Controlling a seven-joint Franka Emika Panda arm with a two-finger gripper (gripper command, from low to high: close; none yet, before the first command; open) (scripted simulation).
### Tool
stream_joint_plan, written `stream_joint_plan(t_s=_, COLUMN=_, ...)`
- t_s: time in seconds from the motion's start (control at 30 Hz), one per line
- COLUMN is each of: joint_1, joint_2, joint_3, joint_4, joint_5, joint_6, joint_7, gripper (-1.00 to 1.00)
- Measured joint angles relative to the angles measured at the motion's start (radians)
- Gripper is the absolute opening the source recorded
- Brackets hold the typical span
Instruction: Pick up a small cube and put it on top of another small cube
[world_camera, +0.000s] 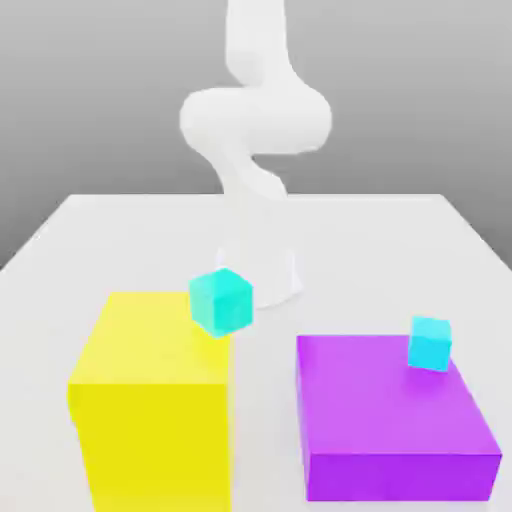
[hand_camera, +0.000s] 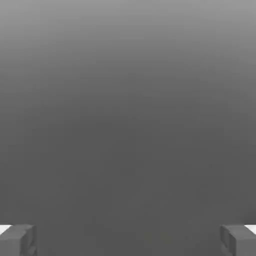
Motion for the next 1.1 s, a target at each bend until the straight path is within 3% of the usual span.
stream_joint_plan(t_s=0.53, joint_1=-0.375, joint_2=0.588, joint_3=-0.034, joint_4=-0.273, joint_5=-0.052, joint_6=0.335, joint_7=0.704, gripper=0.00)
stream_joint_plan(t_s=0.7, joint_1=-0.465, joint_2=0.768, joint_3=-0.075, joint_4=-0.357, joint_5=0.006, joint_6=0.440, joint_7=0.869, gripper=0.00)
stream_joint_plan(t_s=0.9, joint_1=-0.491, joint_2=0.985, joint_3=-0.046, joint_4=-0.342, joint_5=0.065, joint_6=0.608, joint_7=0.869, gripper=0.00)
stream_joint_plan(t_s=0.93, joint_1=-0.496, joint_2=1.019, joint_3=-0.040, joint_4=-0.336, joint_5=0.068, joint_6=0.635, joint_7=0.866, gripper=-1.00)
stream_joint_plan(t_s=1.1, joint_1=-0.496, joint_2=1.019, joint_3=-0.040, joint_4=-0.336, joint_5=0.067, joint_6=0.637, joint_7=0.867, gripper=-1.00)
